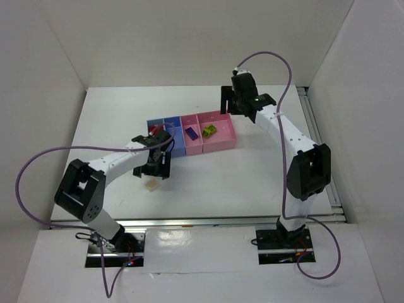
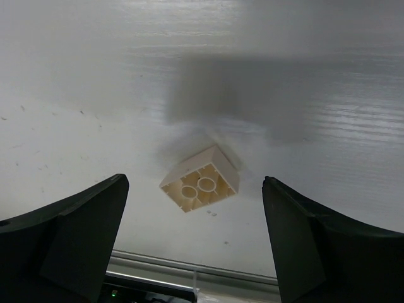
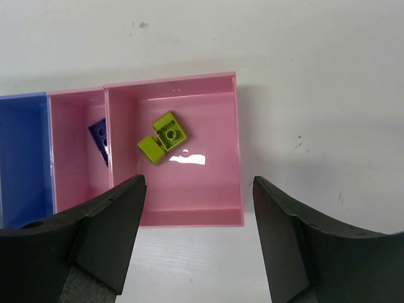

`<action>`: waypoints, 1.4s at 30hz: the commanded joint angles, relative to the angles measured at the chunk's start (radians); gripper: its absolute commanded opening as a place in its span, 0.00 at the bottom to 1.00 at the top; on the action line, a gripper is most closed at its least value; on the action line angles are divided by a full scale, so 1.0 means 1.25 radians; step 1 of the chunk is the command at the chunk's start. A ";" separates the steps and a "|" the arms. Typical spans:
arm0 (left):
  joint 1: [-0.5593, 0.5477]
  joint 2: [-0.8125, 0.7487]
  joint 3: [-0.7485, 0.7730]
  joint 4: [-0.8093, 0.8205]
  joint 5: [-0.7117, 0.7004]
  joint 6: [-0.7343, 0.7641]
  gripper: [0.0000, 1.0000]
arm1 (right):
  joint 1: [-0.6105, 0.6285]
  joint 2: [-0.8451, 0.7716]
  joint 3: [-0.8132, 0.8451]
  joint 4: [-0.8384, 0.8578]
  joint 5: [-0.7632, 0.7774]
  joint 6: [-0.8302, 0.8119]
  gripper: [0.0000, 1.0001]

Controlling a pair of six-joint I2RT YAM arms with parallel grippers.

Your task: Sort the legos into containers by color

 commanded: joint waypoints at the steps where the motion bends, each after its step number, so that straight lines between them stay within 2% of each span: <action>1: -0.001 0.020 -0.028 0.058 0.037 0.033 0.98 | 0.004 -0.028 -0.014 -0.020 0.010 0.007 0.76; 3: -0.001 0.043 -0.037 0.078 0.092 0.042 0.97 | 0.004 -0.028 -0.014 -0.020 0.010 0.007 0.76; 8: -0.001 0.035 -0.077 0.093 0.120 0.033 0.97 | 0.004 -0.035 -0.014 -0.020 0.010 0.007 0.77; 9: -0.001 0.035 -0.087 0.100 0.120 0.033 0.93 | 0.004 -0.035 -0.014 -0.020 0.010 0.007 0.77; 15: -0.034 0.020 -0.087 0.093 0.170 0.015 0.86 | 0.004 -0.043 -0.021 -0.028 0.010 0.007 0.77; 18: -0.061 0.028 -0.087 0.086 0.139 -0.007 0.85 | 0.004 -0.043 -0.030 -0.028 0.010 0.007 0.77; 22: -0.061 0.063 -0.069 0.065 0.092 -0.043 0.78 | 0.004 -0.043 -0.030 -0.028 0.010 0.007 0.77; 26: -0.061 0.088 -0.060 0.065 0.075 -0.063 0.78 | 0.004 -0.050 -0.037 -0.028 0.010 0.007 0.77; 30: -0.054 0.095 -0.043 0.065 0.093 -0.077 0.62 | 0.004 -0.050 -0.037 -0.028 0.010 0.007 0.77; 35: -0.054 0.036 -0.034 0.057 0.121 -0.070 0.27 | 0.004 -0.050 -0.037 -0.035 0.017 0.007 0.77; 39: -0.054 -0.065 0.049 0.013 0.141 -0.005 0.19 | 0.004 -0.070 -0.037 -0.035 0.033 0.007 0.77; 42: -0.046 -0.046 0.198 -0.051 0.141 0.017 0.12 | -0.016 -0.088 -0.068 -0.028 0.033 0.007 0.77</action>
